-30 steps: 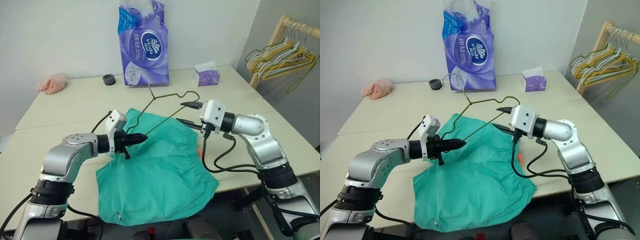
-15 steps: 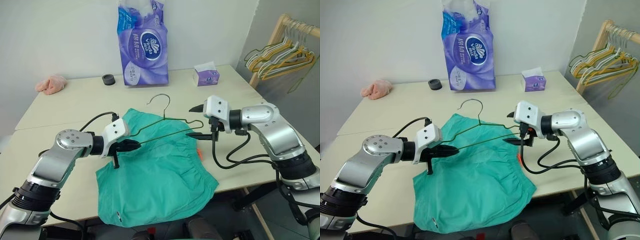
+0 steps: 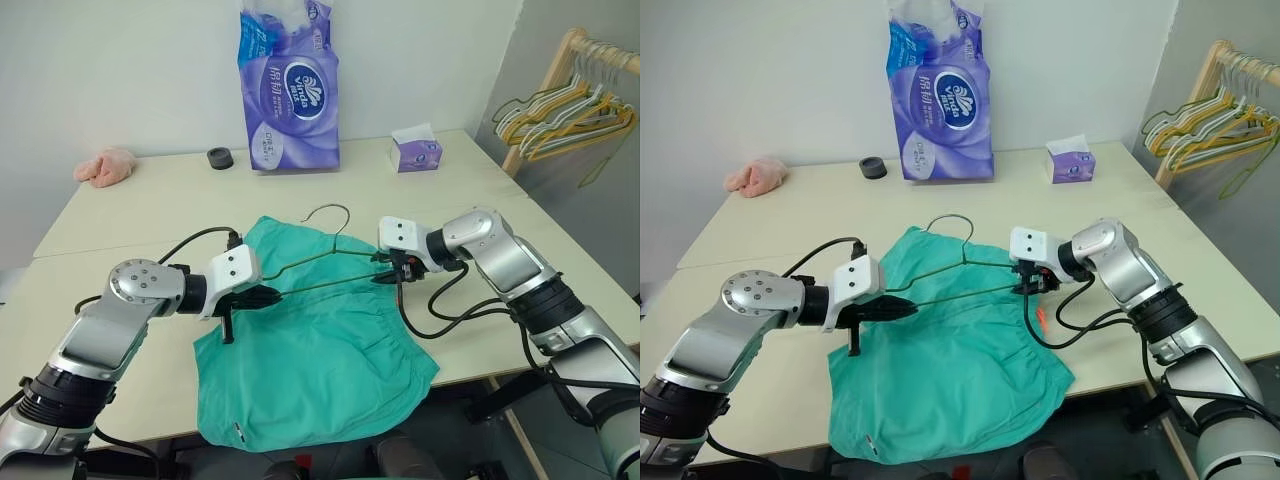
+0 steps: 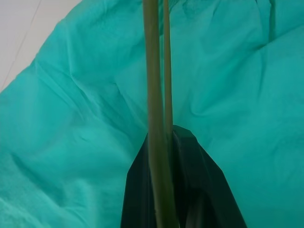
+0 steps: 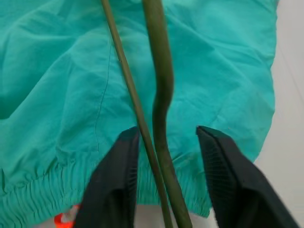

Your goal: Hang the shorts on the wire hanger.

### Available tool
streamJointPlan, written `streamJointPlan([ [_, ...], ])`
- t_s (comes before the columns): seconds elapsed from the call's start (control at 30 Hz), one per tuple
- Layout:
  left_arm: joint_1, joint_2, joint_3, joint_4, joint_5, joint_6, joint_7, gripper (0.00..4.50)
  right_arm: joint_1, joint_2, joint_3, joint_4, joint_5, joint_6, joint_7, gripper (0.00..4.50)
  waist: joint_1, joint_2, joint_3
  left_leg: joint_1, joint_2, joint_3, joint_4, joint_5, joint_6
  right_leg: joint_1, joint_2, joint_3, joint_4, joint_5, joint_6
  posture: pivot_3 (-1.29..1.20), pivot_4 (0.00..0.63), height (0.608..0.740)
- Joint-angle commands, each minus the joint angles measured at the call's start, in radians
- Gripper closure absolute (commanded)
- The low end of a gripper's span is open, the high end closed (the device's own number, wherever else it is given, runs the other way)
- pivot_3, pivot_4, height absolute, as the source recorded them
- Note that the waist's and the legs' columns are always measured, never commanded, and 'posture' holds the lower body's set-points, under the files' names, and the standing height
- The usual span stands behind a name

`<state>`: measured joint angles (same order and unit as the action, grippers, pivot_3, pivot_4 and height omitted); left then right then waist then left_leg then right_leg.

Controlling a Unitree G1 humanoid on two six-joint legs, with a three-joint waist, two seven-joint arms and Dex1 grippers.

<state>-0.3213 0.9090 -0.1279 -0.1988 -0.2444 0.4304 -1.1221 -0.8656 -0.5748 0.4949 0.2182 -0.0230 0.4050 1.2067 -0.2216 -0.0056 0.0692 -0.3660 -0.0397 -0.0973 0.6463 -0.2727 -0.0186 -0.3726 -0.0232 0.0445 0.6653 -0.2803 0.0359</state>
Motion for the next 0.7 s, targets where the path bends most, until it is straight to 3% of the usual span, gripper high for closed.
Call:
streamJointPlan([
  [0.03, -0.006, 0.009, 0.031, -0.012, 0.002, -0.023, 0.001, 4.5, -0.028, -0.003, -0.008, -0.009, -0.017, -0.009, 0.028, 3.76, 0.0, 0.0, 0.0, 0.0, 0.0, 0.0, 0.0, 0.0, 0.0, 0.0, 0.0, 0.0, 0.0, 0.0, 0.0, -0.23, 0.023, 0.74],
  [0.1, -0.006, 0.007, 0.032, -0.007, 0.002, -0.026, 0.001, 4.5, -0.021, -0.009, -0.006, -0.009, -0.027, -0.019, 0.038, 4.41, 0.0, 0.0, 0.0, 0.0, 0.0, 0.0, 0.0, 0.0, 0.0, 0.0, 0.0, 0.0, 0.0, 0.0, 0.0, -0.23, 0.023, 0.74],
  [0.37, -0.015, -0.016, 0.059, 0.005, -0.038, -0.011, -0.01, 4.5, -0.005, -0.022, -0.017, -0.027, -0.028, -0.014, 0.076, 4.47, 0.0, 0.0, 0.0, 0.0, 0.0, -0.001, 0.0, 0.0, 0.0, 0.0, 0.0, -0.001, 0.001, 0.0, 0.0, -0.23, 0.023, 0.74],
  [0.67, -0.061, -0.148, 0.216, 0.1, -0.116, -0.008, 0.144, 2.02, 0.06, -0.108, -0.093, -0.114, 0.032, 0.13, 0.107, 4.5, 0.001, -0.001, -0.001, 0.0, 0.0, -0.001, 0.001, 0.0, 0.0, 0.001, -0.001, -0.001, 0.001, 0.0, 0.0, -0.26, 0.029, 0.74],
  [0.7, -0.063, -0.156, 0.238, 0.107, -0.127, -0.001, 0.158, 2.02, 0.071, -0.116, -0.1, -0.127, 0.038, 0.146, 0.107, 4.5, 0.0, -0.001, -0.001, 0.0, 0.0, -0.001, 0.001, 0.0, 0.0, 0.0, -0.001, -0.001, 0.001, 0.0, 0.0, -0.26, 0.031, 0.74],
])
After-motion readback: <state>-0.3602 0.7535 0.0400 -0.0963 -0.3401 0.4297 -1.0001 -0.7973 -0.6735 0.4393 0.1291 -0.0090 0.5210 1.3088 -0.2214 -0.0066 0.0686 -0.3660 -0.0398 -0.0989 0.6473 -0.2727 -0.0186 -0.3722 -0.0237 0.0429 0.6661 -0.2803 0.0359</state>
